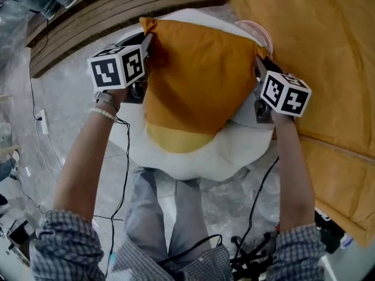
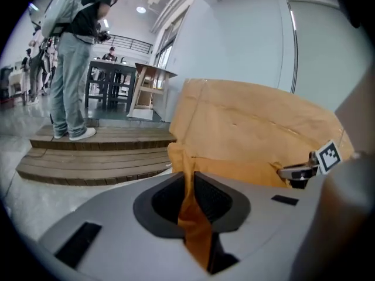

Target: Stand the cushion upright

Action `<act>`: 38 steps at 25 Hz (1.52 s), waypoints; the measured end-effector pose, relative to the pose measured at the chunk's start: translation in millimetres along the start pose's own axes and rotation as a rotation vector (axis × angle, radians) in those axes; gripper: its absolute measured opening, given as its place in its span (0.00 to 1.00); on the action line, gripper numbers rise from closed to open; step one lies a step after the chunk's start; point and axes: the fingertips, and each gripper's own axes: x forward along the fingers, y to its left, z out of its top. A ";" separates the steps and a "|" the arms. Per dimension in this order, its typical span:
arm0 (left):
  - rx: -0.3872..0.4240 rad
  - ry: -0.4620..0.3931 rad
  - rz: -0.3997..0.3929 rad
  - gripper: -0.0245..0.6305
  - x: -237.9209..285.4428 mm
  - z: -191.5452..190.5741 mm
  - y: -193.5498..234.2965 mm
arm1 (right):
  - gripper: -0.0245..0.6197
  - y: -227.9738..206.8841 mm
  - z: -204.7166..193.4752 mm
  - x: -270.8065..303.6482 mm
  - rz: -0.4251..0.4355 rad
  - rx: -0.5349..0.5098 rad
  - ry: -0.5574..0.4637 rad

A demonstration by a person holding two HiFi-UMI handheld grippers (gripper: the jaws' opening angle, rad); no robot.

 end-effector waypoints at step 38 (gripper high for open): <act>0.352 -0.157 -0.207 0.05 -286.7 107.8 -97.1 | 0.05 179.9 122.4 -264.3 0.011 -0.174 -0.416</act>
